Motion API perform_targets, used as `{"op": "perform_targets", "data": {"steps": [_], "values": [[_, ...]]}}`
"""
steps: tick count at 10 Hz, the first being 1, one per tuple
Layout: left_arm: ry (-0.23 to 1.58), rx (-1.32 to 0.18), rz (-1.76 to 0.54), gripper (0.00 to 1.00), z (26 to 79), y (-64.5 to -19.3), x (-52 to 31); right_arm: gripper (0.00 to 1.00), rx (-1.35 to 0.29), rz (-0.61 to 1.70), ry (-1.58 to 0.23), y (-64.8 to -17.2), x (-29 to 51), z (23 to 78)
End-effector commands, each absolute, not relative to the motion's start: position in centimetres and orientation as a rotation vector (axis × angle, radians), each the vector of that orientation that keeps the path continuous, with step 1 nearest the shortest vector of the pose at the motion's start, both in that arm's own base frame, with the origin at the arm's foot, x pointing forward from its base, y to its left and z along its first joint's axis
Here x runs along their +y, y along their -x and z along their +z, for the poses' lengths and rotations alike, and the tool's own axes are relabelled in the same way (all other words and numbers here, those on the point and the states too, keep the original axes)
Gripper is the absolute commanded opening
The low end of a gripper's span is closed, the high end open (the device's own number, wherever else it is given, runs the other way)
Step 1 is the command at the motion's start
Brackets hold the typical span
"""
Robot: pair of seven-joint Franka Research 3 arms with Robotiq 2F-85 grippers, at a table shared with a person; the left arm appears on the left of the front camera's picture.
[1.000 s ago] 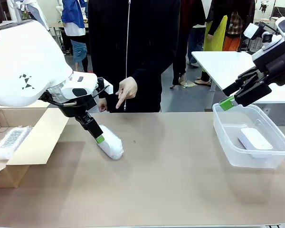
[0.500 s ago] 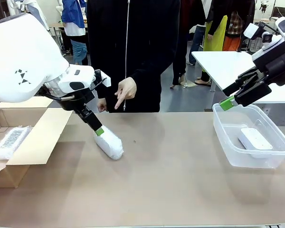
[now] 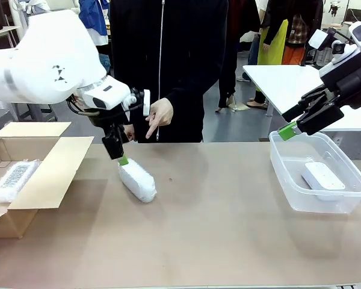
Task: Separate and place wrapped and unwrapped clocks.
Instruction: Pick up the Digital clock indicated by the person.
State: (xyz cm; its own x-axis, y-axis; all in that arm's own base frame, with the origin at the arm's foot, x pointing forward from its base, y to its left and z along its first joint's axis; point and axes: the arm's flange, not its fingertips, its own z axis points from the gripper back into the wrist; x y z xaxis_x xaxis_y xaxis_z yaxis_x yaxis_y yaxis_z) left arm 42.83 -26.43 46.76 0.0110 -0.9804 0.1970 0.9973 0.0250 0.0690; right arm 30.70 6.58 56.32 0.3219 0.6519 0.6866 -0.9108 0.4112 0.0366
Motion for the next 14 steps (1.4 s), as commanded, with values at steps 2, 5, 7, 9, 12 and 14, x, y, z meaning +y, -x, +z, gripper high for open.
{"op": "perform_targets", "data": {"steps": [2,5,7,9,12,14], "values": [[0.1,-0.053,-1.924,1.0,44.6,-45.3,-26.6,1.0,-0.657,1.078,-0.495,-31.0,6.8,56.2],[0.129,-0.032,-1.993,1.0,39.5,-46.2,-27.5,1.0,-0.657,1.078,-0.495,-31.0,6.8,56.2],[0.086,-0.074,-1.976,1.0,37.9,-46.0,-28.2,1.0,-0.657,1.078,-0.495,-31.0,6.8,56.2],[0.056,-0.108,-1.981,1.0,38.1,-45.6,-28.7,1.0,-0.657,1.078,-0.495,-31.0,6.8,56.2],[0.02,-0.101,-1.984,1.0,40.1,-45.6,-28.7,1.0,-0.657,1.078,-0.495,-31.0,6.8,56.2],[-0.014,-0.107,-2.01,1.0,40.1,-46.1,-29.6,1.0,-0.657,1.078,-0.495,-31.0,6.8,56.2]]}}
